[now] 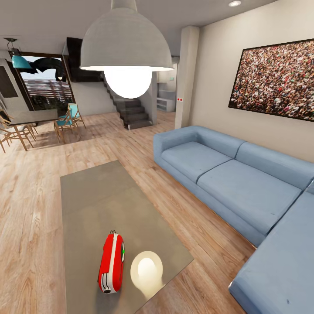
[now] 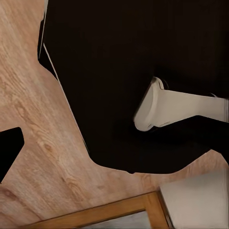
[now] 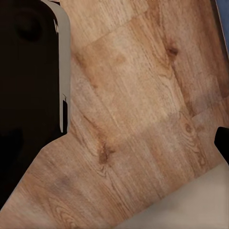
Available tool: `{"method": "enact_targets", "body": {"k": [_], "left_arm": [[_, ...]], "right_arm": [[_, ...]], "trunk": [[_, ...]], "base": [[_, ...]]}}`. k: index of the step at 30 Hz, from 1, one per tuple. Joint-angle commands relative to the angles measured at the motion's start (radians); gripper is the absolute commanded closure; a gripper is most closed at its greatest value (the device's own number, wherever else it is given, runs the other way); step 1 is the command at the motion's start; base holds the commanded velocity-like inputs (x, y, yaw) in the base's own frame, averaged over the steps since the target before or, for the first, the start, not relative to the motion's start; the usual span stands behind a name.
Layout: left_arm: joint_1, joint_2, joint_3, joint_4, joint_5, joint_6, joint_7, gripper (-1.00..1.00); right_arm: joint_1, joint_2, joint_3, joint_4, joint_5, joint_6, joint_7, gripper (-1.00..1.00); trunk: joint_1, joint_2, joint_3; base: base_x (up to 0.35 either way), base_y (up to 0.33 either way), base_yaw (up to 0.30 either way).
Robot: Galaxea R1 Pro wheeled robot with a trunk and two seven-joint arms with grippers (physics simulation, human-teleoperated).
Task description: Turn on the radio receiver that's on the table in the living room.
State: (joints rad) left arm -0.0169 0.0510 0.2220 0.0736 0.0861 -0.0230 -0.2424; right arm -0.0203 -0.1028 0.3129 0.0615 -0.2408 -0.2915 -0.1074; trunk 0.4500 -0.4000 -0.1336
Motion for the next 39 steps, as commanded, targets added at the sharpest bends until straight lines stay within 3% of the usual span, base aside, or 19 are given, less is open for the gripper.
{"method": "enact_targets", "body": {"k": [1, 39], "left_arm": [[0.0, -0.002, 0.0, 0.0, 0.0, 0.0, 0.0, -1.0], [0.0, -0.008, 0.0, 0.0, 0.001, 0.0, 0.0, -1.0]], "right_arm": [[0.0, 0.0, 0.0, 0.0, 0.0, 0.0, 0.0, -1.0], [0.0, 0.0, 0.0, 0.0, 0.0, 0.0, 0.0, -1.0]], "trunk": [[0.0, 0.0, 0.0], [0.0, 0.0, 0.0]], "base": [[0.0, 0.0, 0.0], [0.0, 0.0, 0.0]]}}
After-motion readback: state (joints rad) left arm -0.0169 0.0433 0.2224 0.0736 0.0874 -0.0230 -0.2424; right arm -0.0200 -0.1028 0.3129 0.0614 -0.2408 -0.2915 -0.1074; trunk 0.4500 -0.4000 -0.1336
